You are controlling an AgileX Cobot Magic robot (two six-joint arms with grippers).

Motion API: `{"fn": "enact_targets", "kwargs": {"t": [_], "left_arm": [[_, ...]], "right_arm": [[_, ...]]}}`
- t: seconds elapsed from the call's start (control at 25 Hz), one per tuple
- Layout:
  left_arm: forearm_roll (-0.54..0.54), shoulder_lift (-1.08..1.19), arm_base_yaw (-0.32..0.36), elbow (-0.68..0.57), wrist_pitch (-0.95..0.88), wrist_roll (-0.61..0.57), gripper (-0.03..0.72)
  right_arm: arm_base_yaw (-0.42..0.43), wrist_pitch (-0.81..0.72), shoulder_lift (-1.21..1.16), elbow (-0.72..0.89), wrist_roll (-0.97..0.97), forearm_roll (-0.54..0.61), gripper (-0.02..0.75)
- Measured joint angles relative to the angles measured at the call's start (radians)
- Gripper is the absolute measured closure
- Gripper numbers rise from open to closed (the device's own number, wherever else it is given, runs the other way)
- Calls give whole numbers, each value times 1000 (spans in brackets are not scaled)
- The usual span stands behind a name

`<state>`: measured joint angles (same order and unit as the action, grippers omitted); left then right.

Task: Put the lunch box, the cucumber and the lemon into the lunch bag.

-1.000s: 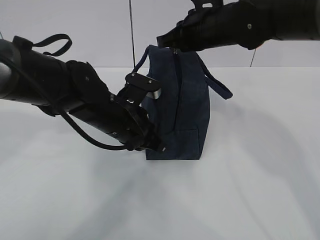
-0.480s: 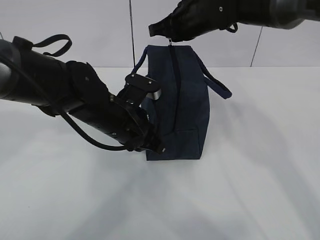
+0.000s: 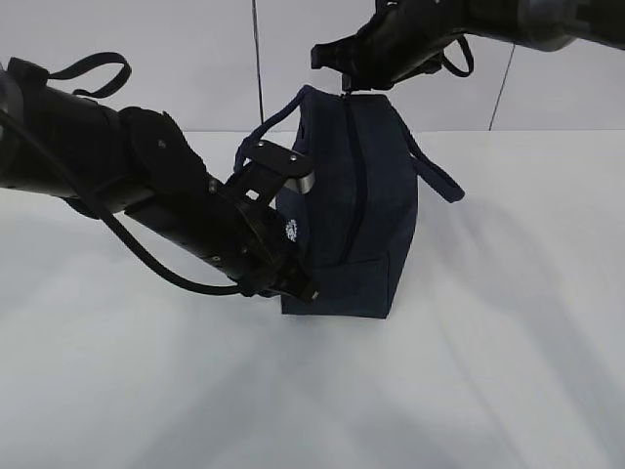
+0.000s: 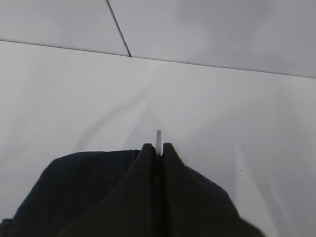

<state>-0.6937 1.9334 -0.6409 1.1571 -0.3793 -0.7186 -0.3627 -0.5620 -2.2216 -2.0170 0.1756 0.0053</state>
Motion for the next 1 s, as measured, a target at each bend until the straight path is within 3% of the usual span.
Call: {"fn": "enact_targets", "kwargs": {"t": [0.28,0.44,0.6,0.68,1.0], "left_arm": [[-39,-8,0,0,-23,27,687],[-42,-39,7,-4,-58,118,598],[-45,-96,56,-4,-127,215,435],[-45,-120,94,-4,-187,256,395],[-42,-137,188,130,-426,419,371]], "right_arm": [[2,-7,0,-7,0,51,738],[2,-7,0,-7,0,71,738],[2,-15,0,-7,-2,85,738],[2,-16,0,-7,-4,87,738],[2,-17,-2,-7,-6,107,738]]}}
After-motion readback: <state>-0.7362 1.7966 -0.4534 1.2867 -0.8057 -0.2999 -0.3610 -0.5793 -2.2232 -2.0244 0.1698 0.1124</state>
